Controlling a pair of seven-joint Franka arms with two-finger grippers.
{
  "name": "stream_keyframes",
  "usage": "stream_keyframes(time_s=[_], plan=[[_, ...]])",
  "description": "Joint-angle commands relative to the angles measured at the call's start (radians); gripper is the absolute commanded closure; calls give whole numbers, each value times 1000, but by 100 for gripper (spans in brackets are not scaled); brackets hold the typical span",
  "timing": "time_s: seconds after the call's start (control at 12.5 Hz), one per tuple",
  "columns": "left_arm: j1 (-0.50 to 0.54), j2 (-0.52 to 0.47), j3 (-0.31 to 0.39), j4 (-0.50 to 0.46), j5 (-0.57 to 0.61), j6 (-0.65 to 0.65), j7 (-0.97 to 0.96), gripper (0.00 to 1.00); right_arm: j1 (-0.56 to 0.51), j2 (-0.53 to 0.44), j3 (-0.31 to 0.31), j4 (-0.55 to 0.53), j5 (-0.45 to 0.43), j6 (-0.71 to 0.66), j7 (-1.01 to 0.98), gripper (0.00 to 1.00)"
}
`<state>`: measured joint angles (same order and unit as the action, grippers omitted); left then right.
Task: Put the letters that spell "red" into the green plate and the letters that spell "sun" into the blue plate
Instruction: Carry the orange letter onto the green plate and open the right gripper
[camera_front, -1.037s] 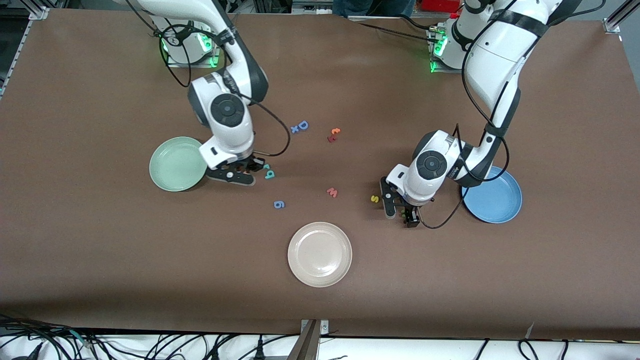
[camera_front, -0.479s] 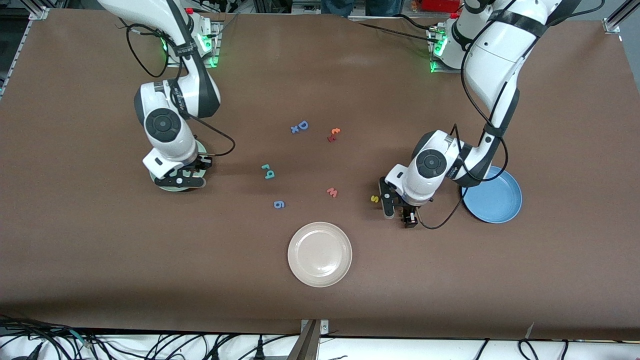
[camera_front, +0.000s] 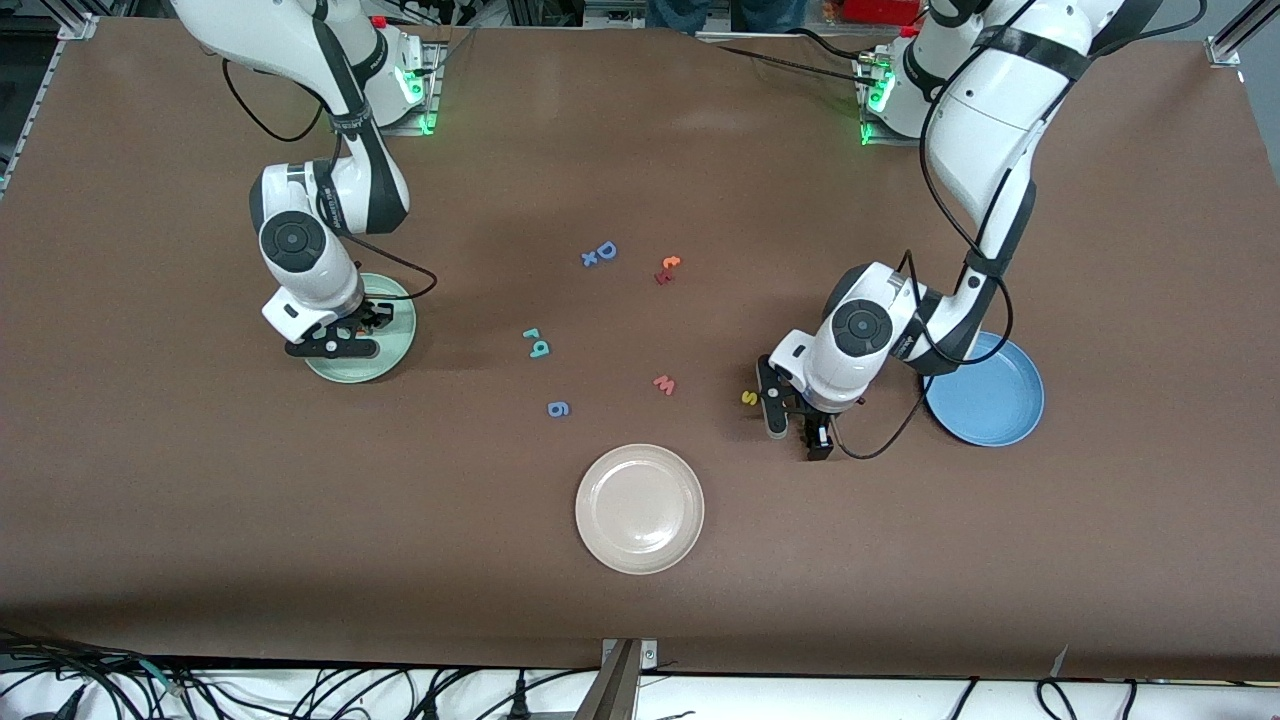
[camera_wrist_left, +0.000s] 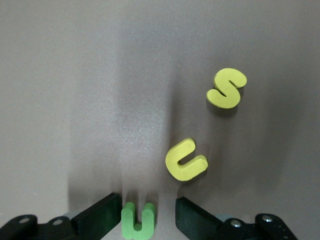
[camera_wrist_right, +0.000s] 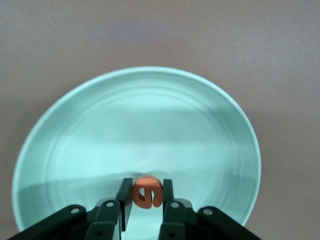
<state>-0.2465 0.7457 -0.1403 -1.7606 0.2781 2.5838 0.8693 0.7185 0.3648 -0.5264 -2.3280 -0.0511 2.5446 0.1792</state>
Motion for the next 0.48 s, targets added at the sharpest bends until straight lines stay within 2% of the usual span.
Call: stream_keyframes(time_s=[0.0,0.08,0.16,0.32,0.4], plan=[[-10,23,22,4,23,21,-9,32,-1,16,0,-5,13,25,-23,93],[-8,21,28,4,24,21,-9,26,-1,16,2,-4,14,25,-18,66],[-8,20,31,4,24,21,-9,23,-1,16,2,-2,34,23,-20,11],[-7,18,39,6,26,21,-7,23,1,0,3,4,37,10,-21,11],[-7,18,39,6,27,21,-7,30,1,-10,5,9,39,-4,-18,11]])
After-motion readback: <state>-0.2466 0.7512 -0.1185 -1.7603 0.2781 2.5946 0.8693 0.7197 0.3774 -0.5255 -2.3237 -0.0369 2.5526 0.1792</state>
